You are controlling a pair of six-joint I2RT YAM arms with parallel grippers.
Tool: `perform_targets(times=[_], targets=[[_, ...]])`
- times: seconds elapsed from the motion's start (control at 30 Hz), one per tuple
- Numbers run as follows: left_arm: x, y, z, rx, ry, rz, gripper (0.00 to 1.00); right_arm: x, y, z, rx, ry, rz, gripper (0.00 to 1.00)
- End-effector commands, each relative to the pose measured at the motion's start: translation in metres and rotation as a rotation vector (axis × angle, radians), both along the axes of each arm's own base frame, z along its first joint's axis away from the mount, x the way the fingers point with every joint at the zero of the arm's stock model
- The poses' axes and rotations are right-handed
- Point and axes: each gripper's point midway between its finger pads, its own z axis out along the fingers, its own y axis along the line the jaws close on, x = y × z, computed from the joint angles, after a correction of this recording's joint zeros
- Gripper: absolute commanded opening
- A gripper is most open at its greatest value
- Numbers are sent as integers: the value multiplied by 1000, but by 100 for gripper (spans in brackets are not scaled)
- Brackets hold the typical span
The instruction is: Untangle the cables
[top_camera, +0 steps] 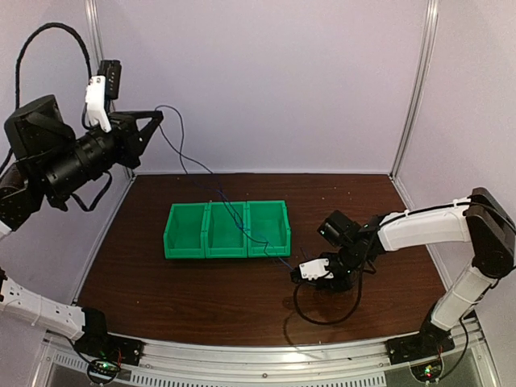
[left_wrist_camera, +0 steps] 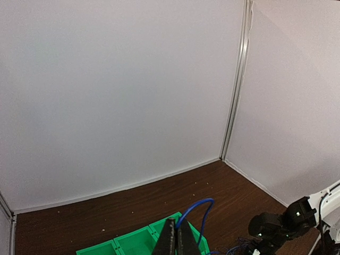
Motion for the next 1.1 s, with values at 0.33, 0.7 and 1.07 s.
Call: perform_targets(times=[0.33,0.7,1.07], targets=[[-11,57,85,-97,-148,109,0,54,-157,0,-151,-71,-314,0],[-9,72,118,-80,-182,179,0,56,-171,2,-127,-99,-378,0],[-14,105,169,-82,-281,281,0,67,-185,-2,-21,20,-520,0]])
